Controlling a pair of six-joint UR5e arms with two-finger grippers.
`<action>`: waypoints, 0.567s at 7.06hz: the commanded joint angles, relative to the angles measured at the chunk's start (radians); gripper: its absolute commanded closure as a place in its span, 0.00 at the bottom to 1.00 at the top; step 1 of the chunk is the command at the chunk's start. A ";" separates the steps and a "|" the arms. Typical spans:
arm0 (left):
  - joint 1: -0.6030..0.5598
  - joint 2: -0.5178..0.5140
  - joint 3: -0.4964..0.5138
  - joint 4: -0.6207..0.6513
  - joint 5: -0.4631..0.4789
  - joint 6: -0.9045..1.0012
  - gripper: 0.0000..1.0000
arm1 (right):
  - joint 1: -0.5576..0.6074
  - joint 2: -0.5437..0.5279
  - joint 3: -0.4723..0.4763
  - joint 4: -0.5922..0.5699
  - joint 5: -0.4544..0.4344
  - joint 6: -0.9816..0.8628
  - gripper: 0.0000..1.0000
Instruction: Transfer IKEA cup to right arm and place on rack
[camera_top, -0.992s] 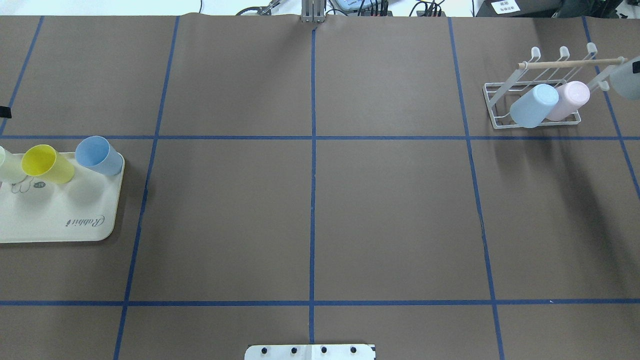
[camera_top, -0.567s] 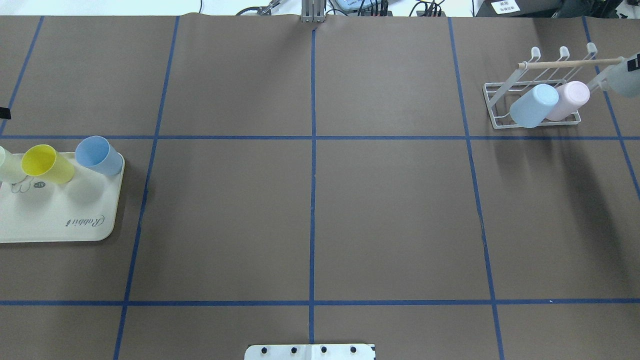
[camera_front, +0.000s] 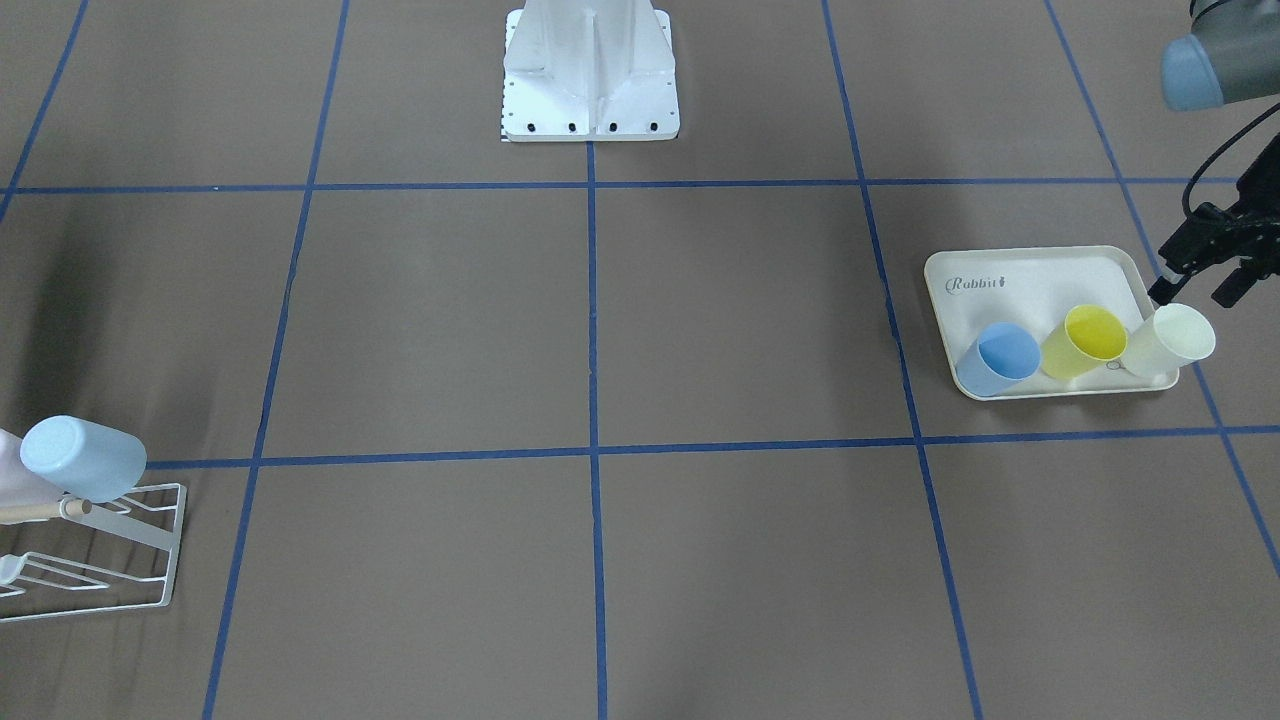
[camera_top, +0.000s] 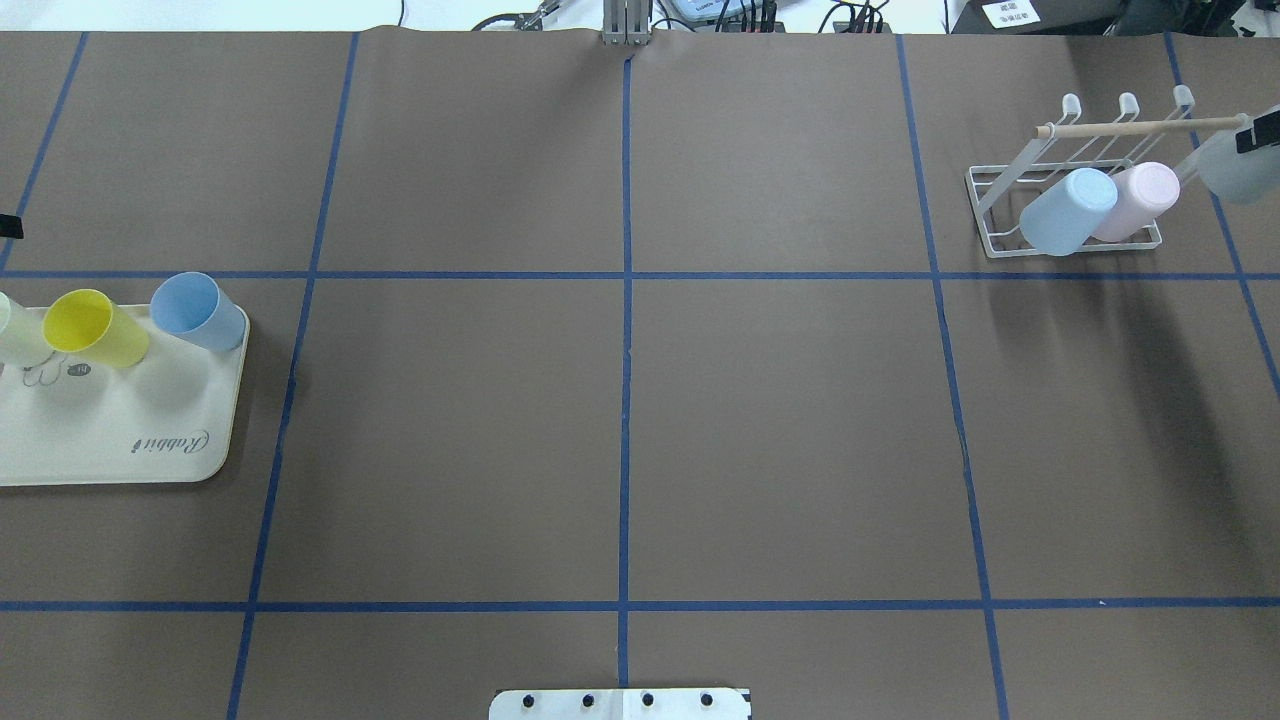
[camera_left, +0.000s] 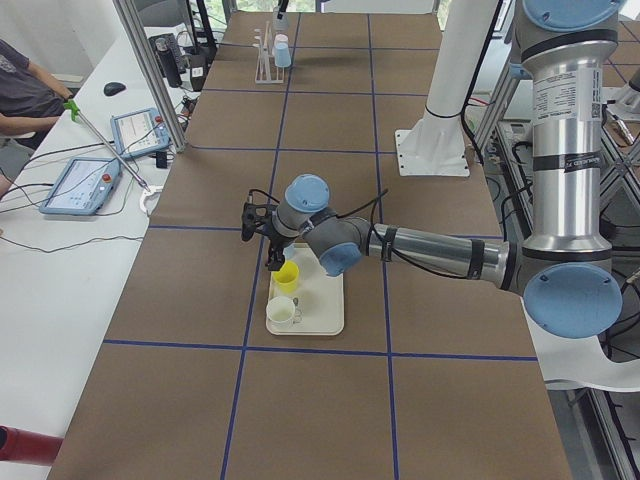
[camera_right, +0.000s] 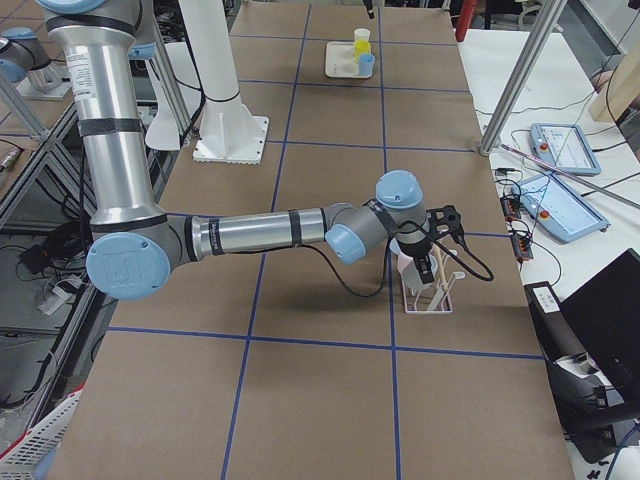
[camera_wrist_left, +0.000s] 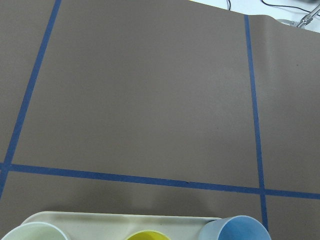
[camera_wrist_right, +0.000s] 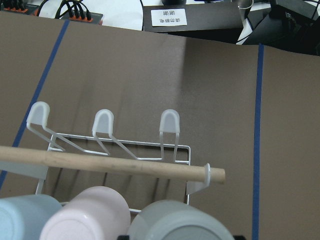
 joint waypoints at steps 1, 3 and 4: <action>0.000 0.000 -0.001 0.000 0.000 -0.001 0.00 | -0.030 0.006 -0.003 0.001 -0.024 0.000 0.73; 0.000 0.000 0.000 0.000 0.000 -0.001 0.00 | -0.042 0.049 -0.052 0.001 -0.052 -0.001 0.73; 0.000 -0.002 -0.001 0.000 0.000 -0.004 0.00 | -0.042 0.049 -0.074 0.002 -0.053 -0.003 0.72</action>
